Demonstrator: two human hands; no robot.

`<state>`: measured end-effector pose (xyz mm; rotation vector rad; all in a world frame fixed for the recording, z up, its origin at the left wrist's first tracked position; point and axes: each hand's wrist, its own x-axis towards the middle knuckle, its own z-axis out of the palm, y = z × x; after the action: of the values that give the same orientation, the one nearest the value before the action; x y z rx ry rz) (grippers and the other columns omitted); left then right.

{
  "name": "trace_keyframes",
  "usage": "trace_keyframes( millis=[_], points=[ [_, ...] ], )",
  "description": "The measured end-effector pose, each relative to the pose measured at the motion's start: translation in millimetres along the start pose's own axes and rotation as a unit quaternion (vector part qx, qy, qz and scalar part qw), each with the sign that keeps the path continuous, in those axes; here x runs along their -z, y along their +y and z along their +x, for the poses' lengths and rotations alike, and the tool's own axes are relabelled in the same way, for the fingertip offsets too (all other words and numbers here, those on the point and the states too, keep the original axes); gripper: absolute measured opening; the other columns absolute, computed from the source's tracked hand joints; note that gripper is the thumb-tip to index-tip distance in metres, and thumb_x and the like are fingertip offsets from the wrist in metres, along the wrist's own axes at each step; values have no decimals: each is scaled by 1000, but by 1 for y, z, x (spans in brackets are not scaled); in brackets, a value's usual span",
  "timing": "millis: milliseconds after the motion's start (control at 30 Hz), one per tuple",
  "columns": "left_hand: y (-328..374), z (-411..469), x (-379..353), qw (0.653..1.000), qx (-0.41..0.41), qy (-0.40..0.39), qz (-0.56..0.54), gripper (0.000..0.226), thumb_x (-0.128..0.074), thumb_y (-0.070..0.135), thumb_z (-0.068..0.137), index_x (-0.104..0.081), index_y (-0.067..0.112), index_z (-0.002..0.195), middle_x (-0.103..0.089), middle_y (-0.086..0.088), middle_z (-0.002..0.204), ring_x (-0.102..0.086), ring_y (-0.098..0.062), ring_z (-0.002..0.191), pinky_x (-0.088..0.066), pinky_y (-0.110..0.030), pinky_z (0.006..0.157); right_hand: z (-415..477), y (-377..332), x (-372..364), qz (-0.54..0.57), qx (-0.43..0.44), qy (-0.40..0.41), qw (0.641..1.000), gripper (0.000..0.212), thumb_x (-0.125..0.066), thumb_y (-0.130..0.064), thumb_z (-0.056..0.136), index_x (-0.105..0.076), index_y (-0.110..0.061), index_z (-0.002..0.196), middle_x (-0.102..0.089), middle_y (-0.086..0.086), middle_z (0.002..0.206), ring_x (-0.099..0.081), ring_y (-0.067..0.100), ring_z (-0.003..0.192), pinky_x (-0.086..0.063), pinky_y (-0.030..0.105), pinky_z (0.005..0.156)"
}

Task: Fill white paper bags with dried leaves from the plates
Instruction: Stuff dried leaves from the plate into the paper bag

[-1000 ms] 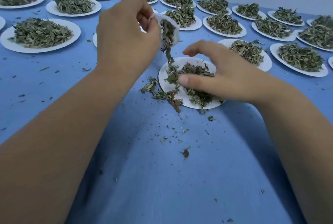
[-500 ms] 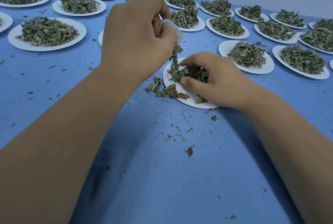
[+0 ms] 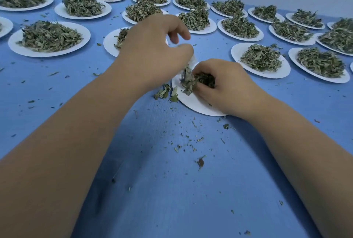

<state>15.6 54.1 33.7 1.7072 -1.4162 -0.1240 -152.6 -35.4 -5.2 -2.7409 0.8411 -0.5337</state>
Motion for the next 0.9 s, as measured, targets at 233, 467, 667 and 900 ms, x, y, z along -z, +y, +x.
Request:
trace_keyframes(
  millis=[233, 467, 667, 900],
  points=[
    [-9, 2, 20, 974, 46, -220, -35, 64, -46, 31, 68, -50, 59, 126, -46, 18, 127, -43, -2, 107, -34, -19, 78, -4, 5, 14, 0, -58, -19, 998, 55, -65, -53, 87, -57, -28, 136, -62, -9, 123, -53, 13, 116, -39, 26, 94],
    [-30, 4, 15, 933, 3, -323, 162, 76, -68, 30, 71, -39, 53, 137, -50, 6, 125, -46, -20, 122, -47, -42, 92, -11, 10, 15, -69, -78, -116, 988, 66, -43, -67, 94, -37, -32, 150, -41, -5, 151, -30, 23, 139, -28, 46, 115],
    [-42, 9, 10, 969, -43, -156, 189, 40, -67, 25, 79, -57, 30, 118, -56, 3, 97, -53, -25, 93, -37, -32, 72, -5, 9, 11, -121, -71, -38, 989, 36, -51, -44, 103, -55, -24, 132, -57, 0, 121, -48, 28, 117, -33, 46, 100],
    [-33, 6, 8, 972, -72, -103, 197, 27, -67, 30, 80, -54, 22, 102, -61, -2, 92, -55, -31, 86, -52, -47, 75, -4, 12, 15, -2, -42, 38, 998, 21, -56, -29, 104, -63, -17, 119, -62, 1, 99, -54, 20, 91, -36, 28, 75]
  ],
)
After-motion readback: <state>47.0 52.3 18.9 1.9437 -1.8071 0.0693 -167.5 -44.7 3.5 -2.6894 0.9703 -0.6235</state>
